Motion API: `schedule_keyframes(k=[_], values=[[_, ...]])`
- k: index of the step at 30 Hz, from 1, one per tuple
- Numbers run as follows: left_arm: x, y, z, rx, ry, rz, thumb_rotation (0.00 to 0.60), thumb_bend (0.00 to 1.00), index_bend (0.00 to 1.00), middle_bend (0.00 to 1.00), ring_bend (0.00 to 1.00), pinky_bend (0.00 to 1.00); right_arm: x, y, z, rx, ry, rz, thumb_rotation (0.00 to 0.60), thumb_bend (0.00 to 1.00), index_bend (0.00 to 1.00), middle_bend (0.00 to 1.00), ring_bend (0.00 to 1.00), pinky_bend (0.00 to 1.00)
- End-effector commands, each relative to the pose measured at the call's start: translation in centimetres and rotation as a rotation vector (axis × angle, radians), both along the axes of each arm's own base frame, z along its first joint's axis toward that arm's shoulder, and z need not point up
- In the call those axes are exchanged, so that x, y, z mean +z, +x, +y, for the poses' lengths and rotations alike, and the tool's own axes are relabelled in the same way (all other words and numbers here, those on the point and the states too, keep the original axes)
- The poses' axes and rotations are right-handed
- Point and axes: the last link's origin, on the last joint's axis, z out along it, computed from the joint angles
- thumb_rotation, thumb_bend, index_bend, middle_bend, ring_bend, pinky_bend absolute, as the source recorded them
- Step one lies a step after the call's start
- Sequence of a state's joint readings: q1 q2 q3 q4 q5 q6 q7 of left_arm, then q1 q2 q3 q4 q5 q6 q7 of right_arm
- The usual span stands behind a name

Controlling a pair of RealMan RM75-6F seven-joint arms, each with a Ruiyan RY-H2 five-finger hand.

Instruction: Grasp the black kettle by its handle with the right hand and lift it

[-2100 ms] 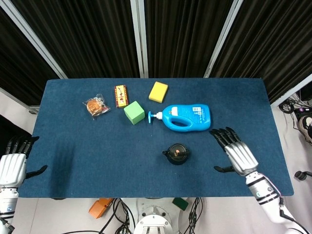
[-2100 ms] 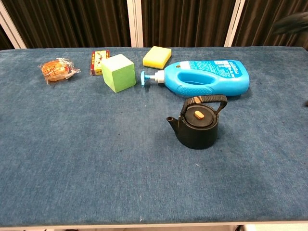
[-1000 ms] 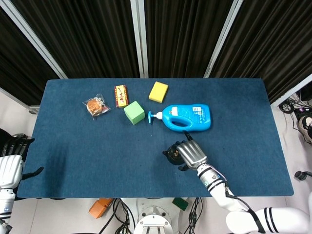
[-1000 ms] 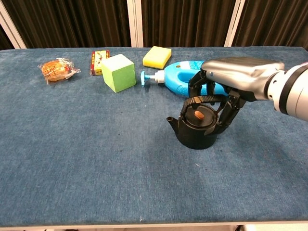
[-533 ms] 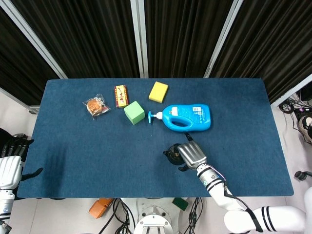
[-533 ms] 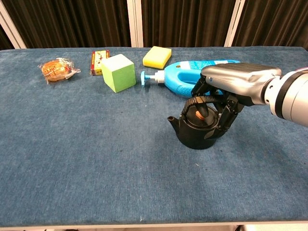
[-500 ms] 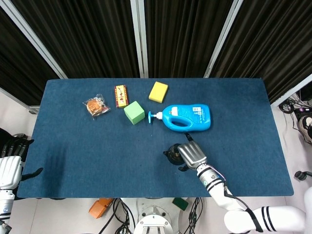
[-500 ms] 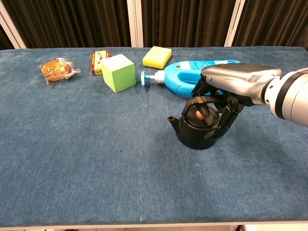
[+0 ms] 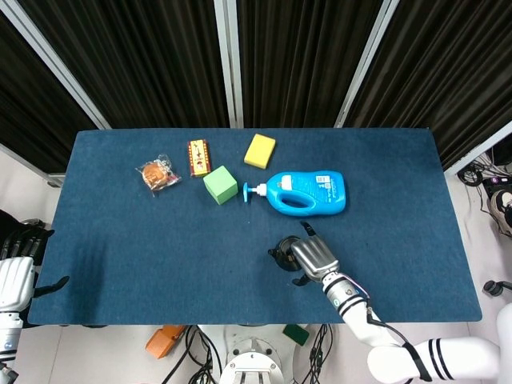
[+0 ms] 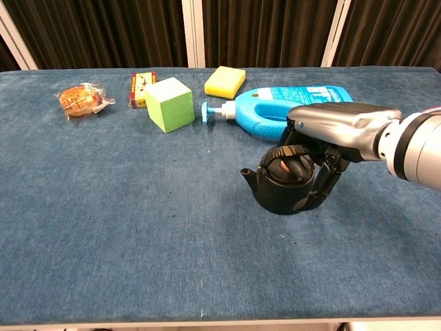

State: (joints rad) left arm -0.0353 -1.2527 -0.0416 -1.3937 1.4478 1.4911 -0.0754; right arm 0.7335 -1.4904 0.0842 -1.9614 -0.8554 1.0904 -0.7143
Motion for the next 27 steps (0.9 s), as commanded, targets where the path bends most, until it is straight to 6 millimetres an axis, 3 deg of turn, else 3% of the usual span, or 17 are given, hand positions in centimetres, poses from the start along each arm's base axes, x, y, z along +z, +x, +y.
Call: schedule_keyframes(k=[1,10,24,27], values=[[0.0,-0.1,0.0,0.002,-0.001,-0.001,0.600,0.02,0.17,0.19,0.11,0.00,-0.1,0.1,0.0,-0.004,0.003,-0.001,0.600,0.00,0.88,0.75,0.85,0.00],[-0.1,-0.4,-0.1,0.008,-0.001,-0.002,0.600,0.02,0.17,0.19,0.11,0.00,-0.3,0.8,-0.5,0.000,-0.008,-0.038,0.600,0.00,1.00,0.88,0.99,0.13],[0.1,-0.4,-0.3,0.013,-0.002,0.005,0.600,0.02,0.17,0.19,0.11,0.00,-0.5,1.4,-1.7,0.042,-0.036,-0.112,0.600,0.00,1.00,1.00,1.00,0.22],[0.1,-0.4,-0.3,0.012,-0.001,0.006,0.600,0.02,0.17,0.19,0.11,0.00,-0.2,1.4,-1.9,0.043,-0.028,-0.123,0.564,0.00,1.00,1.00,1.00,0.22]])
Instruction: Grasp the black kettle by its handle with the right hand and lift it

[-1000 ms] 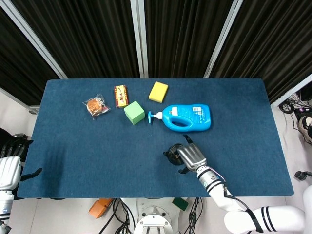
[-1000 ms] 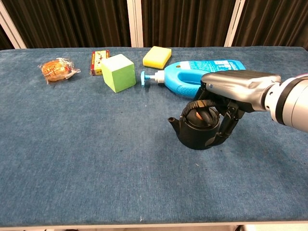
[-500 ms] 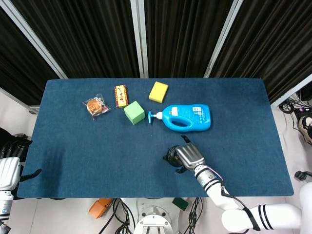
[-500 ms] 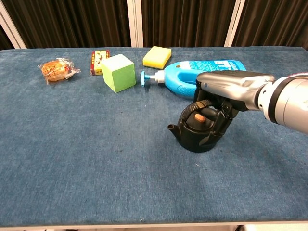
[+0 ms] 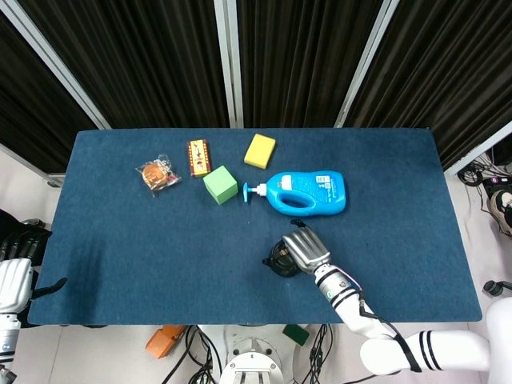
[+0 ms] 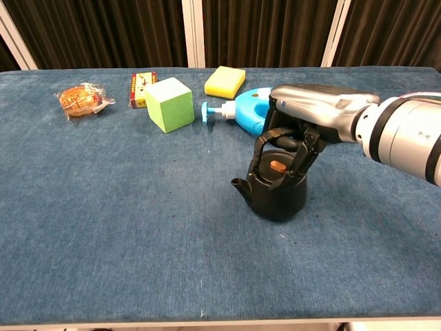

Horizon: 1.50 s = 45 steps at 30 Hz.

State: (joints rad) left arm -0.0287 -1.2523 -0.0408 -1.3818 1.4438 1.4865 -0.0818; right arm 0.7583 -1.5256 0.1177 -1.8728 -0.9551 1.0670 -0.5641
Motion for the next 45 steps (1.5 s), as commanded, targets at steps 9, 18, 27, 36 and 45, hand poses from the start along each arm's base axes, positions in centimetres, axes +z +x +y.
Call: schedule_keyframes(k=[9,18,27,36,45], values=[[0.1,0.4,0.1,-0.009,-0.002,0.006,0.600,0.02,0.17,0.19,0.11,0.00,2.1,-0.1,-0.6,0.014,-0.002,-0.027,0.374,0.00,1.00,1.00,1.00,0.23],[0.2,0.7,0.3,-0.016,0.002,0.008,0.600,0.02,0.17,0.19,0.11,0.00,4.3,0.6,-0.4,0.076,-0.064,-0.060,0.376,0.35,1.00,1.00,1.00,0.30],[0.3,0.8,0.2,-0.019,0.004,0.010,0.600,0.02,0.17,0.19,0.11,0.00,5.5,0.4,0.2,0.112,-0.085,-0.052,0.370,0.54,1.00,1.00,1.00,0.35],[0.2,0.8,0.2,-0.024,0.006,0.011,0.600,0.02,0.17,0.19,0.11,0.00,5.8,0.5,0.4,0.175,-0.124,0.011,0.475,0.55,1.00,1.00,1.00,0.48],[0.2,0.9,0.1,-0.022,0.004,0.011,0.600,0.02,0.17,0.19,0.11,0.00,5.0,1.5,0.4,0.216,-0.124,0.045,0.481,0.55,1.00,1.00,1.00,0.49]])
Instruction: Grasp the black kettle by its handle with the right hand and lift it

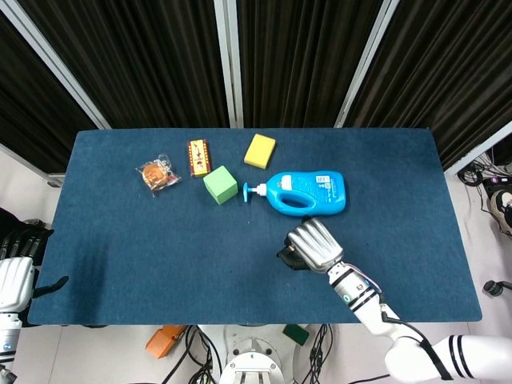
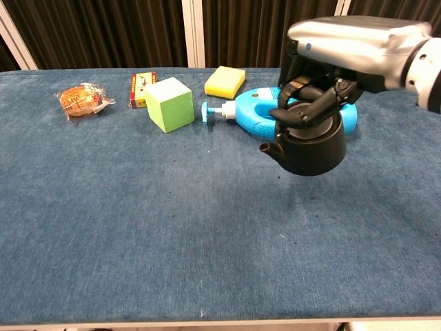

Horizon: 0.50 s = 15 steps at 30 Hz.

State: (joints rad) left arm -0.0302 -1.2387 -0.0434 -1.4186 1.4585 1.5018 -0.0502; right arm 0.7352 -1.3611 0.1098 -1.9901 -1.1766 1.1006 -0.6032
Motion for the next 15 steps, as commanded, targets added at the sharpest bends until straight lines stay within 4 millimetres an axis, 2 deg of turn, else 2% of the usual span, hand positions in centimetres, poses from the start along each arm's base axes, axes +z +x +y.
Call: schedule_keyframes(k=[1,15], values=[[-0.1,0.0,0.0,0.002,-0.003,0.001,0.600,0.02,0.17,0.19,0.11,0.00,-0.3,0.3,-0.1,0.003,0.002,-0.008,0.480,0.55,1.00,1.00,1.00,0.49],[-0.1,-0.1,0.0,0.008,-0.007,0.003,0.600,0.02,0.17,0.19,0.11,0.00,-2.1,1.3,-0.2,0.042,-0.002,0.010,0.488,0.55,1.00,1.00,1.00,0.50]])
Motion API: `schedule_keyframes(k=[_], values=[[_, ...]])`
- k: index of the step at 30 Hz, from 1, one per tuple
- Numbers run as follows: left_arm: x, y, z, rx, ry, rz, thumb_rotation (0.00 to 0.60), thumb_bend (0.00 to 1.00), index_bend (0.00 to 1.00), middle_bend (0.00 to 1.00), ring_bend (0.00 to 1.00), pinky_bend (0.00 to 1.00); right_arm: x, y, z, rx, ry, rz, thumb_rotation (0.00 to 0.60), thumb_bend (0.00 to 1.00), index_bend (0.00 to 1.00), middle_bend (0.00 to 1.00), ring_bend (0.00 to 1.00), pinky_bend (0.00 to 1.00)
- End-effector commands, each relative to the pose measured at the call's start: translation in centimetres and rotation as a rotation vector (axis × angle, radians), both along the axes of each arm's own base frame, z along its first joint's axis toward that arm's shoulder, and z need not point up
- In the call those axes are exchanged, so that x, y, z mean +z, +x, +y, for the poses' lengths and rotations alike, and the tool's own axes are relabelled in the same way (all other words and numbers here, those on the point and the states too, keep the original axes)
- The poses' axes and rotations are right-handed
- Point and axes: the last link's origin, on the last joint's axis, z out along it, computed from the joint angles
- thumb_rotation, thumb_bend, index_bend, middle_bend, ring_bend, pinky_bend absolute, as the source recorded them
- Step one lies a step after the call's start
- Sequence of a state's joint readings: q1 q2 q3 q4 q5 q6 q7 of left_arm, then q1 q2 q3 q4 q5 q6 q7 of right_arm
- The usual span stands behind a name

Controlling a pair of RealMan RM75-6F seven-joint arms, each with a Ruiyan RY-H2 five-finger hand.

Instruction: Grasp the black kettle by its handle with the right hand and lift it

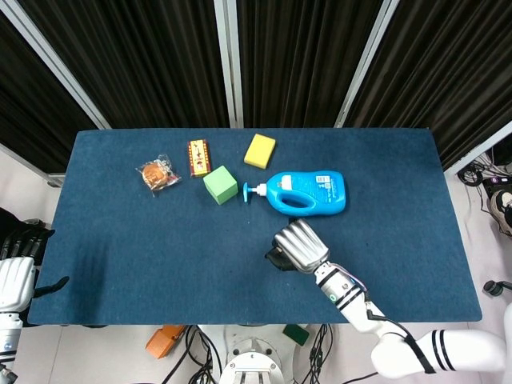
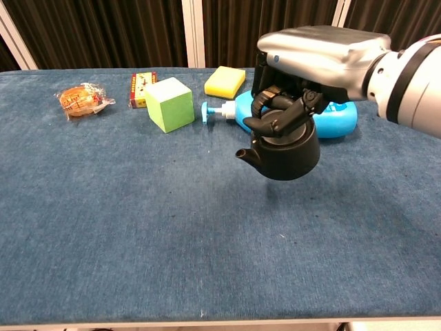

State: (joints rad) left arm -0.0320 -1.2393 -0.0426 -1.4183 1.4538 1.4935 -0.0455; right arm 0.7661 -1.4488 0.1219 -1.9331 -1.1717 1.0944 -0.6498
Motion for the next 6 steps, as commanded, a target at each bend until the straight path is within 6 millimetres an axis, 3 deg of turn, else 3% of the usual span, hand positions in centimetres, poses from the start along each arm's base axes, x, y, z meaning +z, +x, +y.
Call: schedule_keyframes(k=[1,6], values=[[-0.04,-0.07,-0.04,0.003,-0.001,0.000,0.600,0.02,0.17,0.19,0.11,0.00,-0.12,0.00,0.00,-0.001,0.001,0.004,0.489,0.55,1.00,1.00,1.00,0.50],[-0.15,-0.16,0.02,0.004,-0.004,-0.002,0.600,0.02,0.17,0.19,0.11,0.00,-0.25,-0.04,0.00,-0.003,-0.003,0.014,0.489,0.55,1.00,1.00,1.00,0.50]])
